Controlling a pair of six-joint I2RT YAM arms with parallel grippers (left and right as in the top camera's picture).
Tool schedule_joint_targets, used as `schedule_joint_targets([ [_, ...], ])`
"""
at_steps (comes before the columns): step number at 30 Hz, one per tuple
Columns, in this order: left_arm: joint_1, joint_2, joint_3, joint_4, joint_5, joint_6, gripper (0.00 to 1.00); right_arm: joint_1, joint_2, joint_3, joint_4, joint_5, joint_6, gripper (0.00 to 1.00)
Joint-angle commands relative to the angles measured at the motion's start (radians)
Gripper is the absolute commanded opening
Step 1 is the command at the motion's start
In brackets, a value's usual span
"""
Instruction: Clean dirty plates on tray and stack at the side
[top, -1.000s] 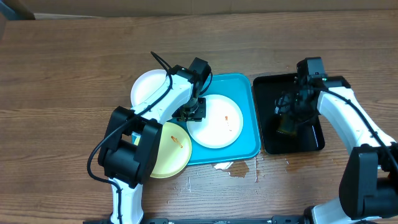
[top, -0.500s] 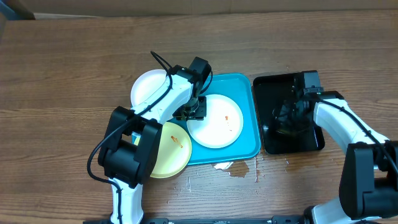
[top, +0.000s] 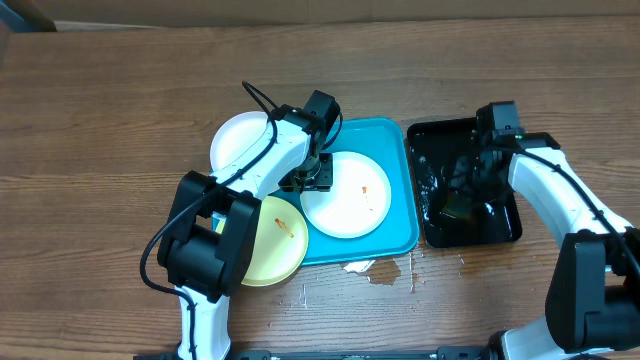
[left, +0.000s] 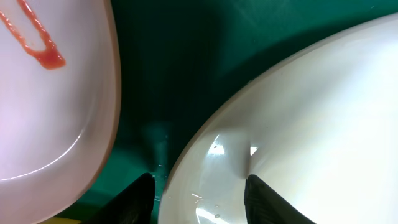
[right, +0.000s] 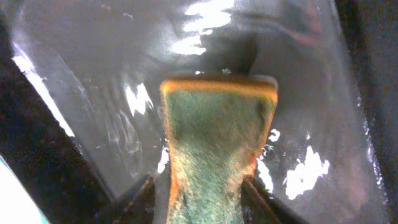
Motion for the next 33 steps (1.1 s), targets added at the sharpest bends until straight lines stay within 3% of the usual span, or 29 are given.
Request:
schedule_joint_targets([
  [1,-0.002,0.013,-0.005,0.003,0.004,-0.006,0.49,-0.003,0.0,0.017,-0.014,0.011,-0.003,0.56],
  [6,-0.002,0.013,-0.005,0.003,0.004,-0.006,0.51,-0.003,0.0,-0.023,0.023,0.048,0.005,0.61],
  [20,-0.002,0.013,-0.005,0.003,0.004,-0.006,0.55,-0.003,0.0,-0.156,0.244,0.048,0.033,0.59],
  [23,-0.002,0.013,-0.005,0.008,0.004,-0.006,0.55,-0.003,0.0,-0.156,0.247,0.048,0.035,0.45],
  [24,-0.002,0.013,-0.005,0.01,0.004,-0.006,0.55,-0.003,0.0,-0.156,0.246,0.048,0.035,0.26],
  [26,-0.002,0.013,-0.005,0.013,0.004,-0.006,0.54,-0.003,0.0,-0.155,0.248,0.048,0.034,0.04],
  [33,-0.002,0.013,-0.005,0.026,0.004,-0.006,0.57,-0.004,-0.029,-0.018,0.109,0.048,-0.031,0.04],
])
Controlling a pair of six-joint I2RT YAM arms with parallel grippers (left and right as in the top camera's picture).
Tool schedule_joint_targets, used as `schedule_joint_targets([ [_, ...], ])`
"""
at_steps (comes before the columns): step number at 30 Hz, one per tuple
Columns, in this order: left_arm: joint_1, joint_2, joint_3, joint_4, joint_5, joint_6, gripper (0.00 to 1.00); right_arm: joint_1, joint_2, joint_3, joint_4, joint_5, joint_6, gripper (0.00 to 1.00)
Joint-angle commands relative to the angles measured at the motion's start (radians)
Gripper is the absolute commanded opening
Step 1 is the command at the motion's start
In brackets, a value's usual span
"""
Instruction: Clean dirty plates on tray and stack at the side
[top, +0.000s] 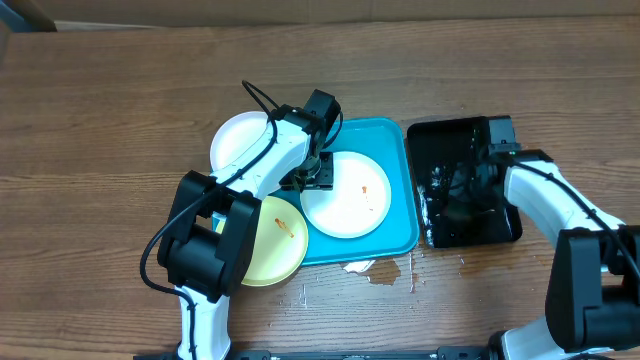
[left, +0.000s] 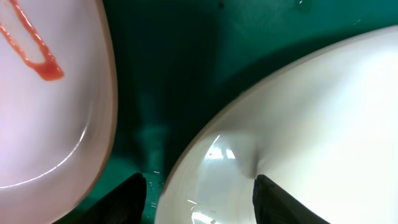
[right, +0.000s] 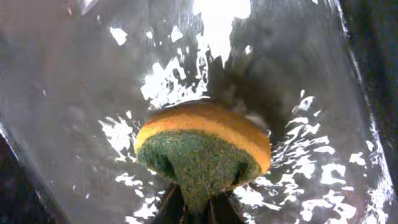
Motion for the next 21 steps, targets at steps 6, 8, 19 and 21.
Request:
schedule_joint_targets([
  [6,-0.002,0.013,-0.005,0.014,0.004,-0.006,0.41,-0.003,-0.052,0.252,-0.225,0.005,-0.06,0.04],
  [8,-0.002,0.013,-0.005,0.019,0.004,-0.006,0.24,-0.003,-0.052,0.269,-0.259,0.005,-0.06,0.04],
  [19,-0.002,0.013,-0.005,0.046,0.004,-0.007,0.43,-0.003,-0.052,0.269,-0.278,-0.05,-0.192,0.04],
  [21,-0.002,0.013,-0.005,0.053,0.004,-0.006,0.47,-0.003,-0.052,0.269,-0.278,-0.05,-0.192,0.04],
])
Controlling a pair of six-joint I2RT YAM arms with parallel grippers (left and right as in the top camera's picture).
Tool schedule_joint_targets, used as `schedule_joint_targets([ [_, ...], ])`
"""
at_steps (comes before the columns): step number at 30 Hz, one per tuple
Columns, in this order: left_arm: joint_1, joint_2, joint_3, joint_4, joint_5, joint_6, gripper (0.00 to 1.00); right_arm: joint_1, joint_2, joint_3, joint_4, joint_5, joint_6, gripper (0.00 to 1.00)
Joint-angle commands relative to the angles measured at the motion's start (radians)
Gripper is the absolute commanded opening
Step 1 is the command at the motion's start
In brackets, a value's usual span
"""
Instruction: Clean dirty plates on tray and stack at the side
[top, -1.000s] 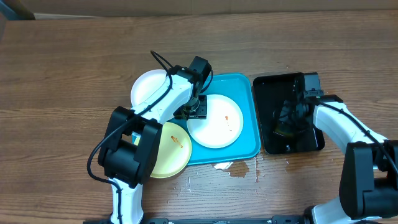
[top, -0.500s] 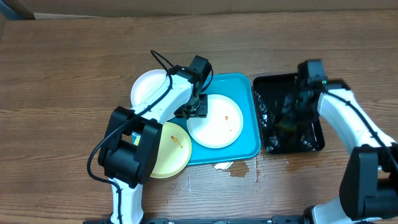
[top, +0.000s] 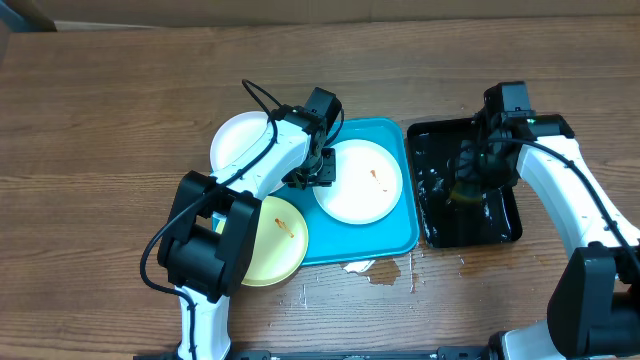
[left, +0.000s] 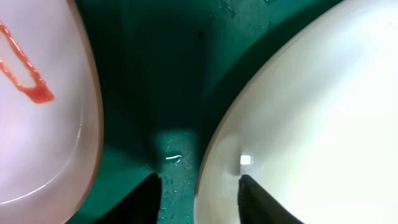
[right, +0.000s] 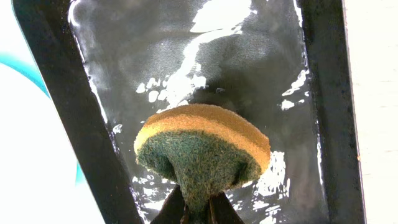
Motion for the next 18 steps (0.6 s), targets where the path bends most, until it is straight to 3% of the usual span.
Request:
schedule_joint_targets([
  [1,-0.001,0.013,-0.005,0.014,-0.006,-0.003,0.52,-0.003,-0.022,0.019,0.002,-0.016,-0.031,0.04],
  [3,-0.001,0.013,-0.005,0.03,-0.006,-0.003,0.57,-0.003,-0.022,0.019,0.001,-0.017,-0.03,0.04],
  [6,-0.001,0.013,-0.005,0.055,-0.006,-0.003,0.54,-0.003,-0.022,0.019,-0.004,-0.016,-0.03,0.04],
  [8,-0.002,0.013,-0.005,0.065,-0.005,-0.003,0.38,-0.003,-0.022,0.019,-0.006,-0.016,-0.03,0.04],
  [9,-0.002,0.013,-0.005,0.065,-0.006,-0.003,0.25,-0.003,-0.022,0.019,-0.007,-0.016,-0.03,0.04],
  [12,-0.002,0.013,-0.005,0.053,-0.006,-0.003,0.05,-0.003,-0.022,0.019,-0.011,-0.016,-0.03,0.04],
  [18,-0.002,0.013,-0.005,-0.009,-0.006,-0.003,0.04,-0.002,-0.022,0.019,-0.037,-0.017,-0.029,0.04],
])
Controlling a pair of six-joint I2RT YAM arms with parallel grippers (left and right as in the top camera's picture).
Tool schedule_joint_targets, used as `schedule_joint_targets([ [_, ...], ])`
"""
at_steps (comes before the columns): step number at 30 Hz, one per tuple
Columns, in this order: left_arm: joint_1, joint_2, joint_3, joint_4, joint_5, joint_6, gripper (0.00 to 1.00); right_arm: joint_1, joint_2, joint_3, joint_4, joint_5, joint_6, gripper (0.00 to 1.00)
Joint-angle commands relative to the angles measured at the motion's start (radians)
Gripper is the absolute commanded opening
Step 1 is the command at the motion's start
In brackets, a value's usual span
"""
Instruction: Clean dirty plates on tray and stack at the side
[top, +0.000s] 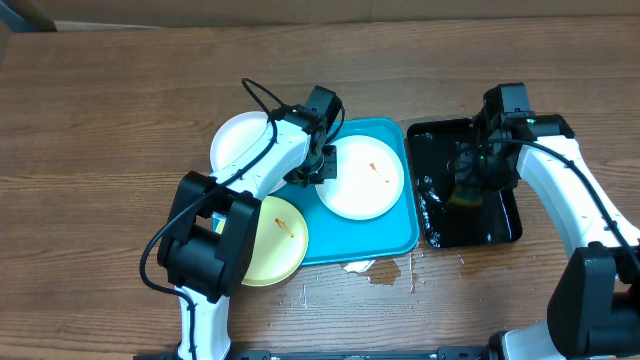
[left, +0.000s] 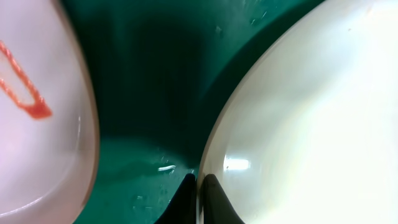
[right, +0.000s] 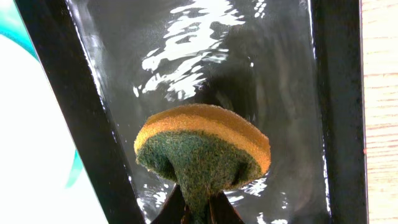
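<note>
A white plate (top: 362, 180) with a small red smear lies on the blue tray (top: 392, 240). My left gripper (left: 199, 186) is shut on that plate's near rim (left: 214, 143), one finger above and one below. A second plate (left: 37, 106) with a red sauce streak lies just to its left. My right gripper (right: 198, 208) is shut on a yellow-and-green sponge (right: 202, 149), held above the water in the black basin (right: 62, 106). In the overhead view the left gripper (top: 322, 168) is at the plate's left edge and the right gripper (top: 472, 172) is over the basin (top: 500, 228).
A clean white plate (top: 238, 145) sits on the table left of the tray. A yellow plate (top: 268, 242) with a red streak overlaps the tray's near left corner. A wet patch with a white scrap (top: 372, 270) lies in front of the tray.
My left gripper stood open astride the white plate's rim; now it is shut on it. The right gripper still holds the sponge over the basin, slightly shifted.
At first my right gripper was open around the sponge lying in the basin water, and the left was open at the plate's rim. Then the right was shut on the sponge. Then the sponge hung above the water and the plate lay further right. Now the left pinches the rim.
</note>
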Motion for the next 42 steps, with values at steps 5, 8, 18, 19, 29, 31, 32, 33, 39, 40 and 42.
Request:
schedule_joint_targets([
  [5,-0.002,0.013,-0.005,-0.058,-0.007,-0.02,0.04,-0.002,-0.022,0.019,-0.029,-0.003,0.005,0.04],
  [8,-0.002,0.013,-0.005,-0.058,-0.006,-0.029,0.04,-0.002,-0.022,0.019,-0.02,0.002,0.016,0.04],
  [18,-0.001,0.013,-0.005,-0.057,-0.007,-0.024,0.04,0.027,-0.022,0.097,-0.072,0.0,0.027,0.04],
  [19,-0.001,0.013,-0.005,-0.057,-0.007,-0.024,0.04,0.031,-0.022,0.1,-0.063,0.004,0.033,0.04],
  [29,-0.002,0.013,-0.005,-0.056,-0.007,-0.024,0.05,0.038,-0.019,0.1,-0.076,0.065,0.049,0.04],
  [31,-0.001,0.013,-0.005,-0.057,-0.007,-0.024,0.06,0.038,-0.019,0.1,-0.082,0.068,0.05,0.04],
  [32,-0.001,0.013,-0.005,-0.057,-0.007,-0.024,0.06,0.038,-0.019,0.1,-0.082,0.067,0.055,0.04],
  [33,-0.001,0.013,-0.005,-0.057,-0.007,-0.024,0.06,0.038,-0.019,0.1,-0.078,0.057,0.057,0.04],
  [39,-0.001,0.013,-0.005,-0.052,-0.007,-0.025,0.04,0.038,-0.019,0.1,-0.055,0.003,0.053,0.04],
  [40,-0.002,0.013,-0.005,-0.053,-0.006,-0.025,0.04,0.038,-0.019,0.1,-0.055,0.003,0.053,0.04],
  [42,-0.001,0.013,-0.005,-0.053,-0.007,-0.025,0.04,0.038,-0.019,0.1,-0.048,0.01,0.053,0.04],
])
